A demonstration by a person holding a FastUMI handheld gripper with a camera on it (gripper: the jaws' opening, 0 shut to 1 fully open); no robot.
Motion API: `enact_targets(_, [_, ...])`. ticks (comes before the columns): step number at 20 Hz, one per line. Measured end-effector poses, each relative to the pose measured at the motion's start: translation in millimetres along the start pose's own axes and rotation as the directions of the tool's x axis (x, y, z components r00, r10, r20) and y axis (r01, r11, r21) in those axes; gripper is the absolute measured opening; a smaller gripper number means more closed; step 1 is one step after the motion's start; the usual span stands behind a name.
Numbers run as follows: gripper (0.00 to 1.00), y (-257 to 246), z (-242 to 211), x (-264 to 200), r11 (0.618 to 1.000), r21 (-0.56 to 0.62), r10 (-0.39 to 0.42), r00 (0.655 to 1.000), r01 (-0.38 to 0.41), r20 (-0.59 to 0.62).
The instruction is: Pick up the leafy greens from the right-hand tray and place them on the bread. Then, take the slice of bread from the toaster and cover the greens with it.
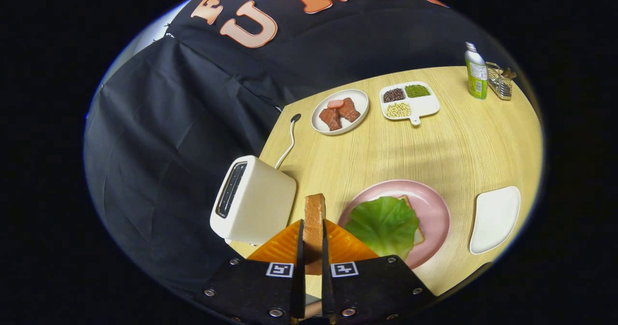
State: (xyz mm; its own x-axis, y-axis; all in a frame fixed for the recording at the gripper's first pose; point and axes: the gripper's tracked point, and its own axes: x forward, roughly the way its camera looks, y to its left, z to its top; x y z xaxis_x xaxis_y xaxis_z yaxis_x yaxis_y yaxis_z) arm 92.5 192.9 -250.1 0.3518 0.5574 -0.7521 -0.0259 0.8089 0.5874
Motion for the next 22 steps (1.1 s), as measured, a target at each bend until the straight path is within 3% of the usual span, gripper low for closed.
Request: enact_targets(22, [0.14,-100,-30,19,1.0,0.019,0.001,0.998,0.0,-0.058])
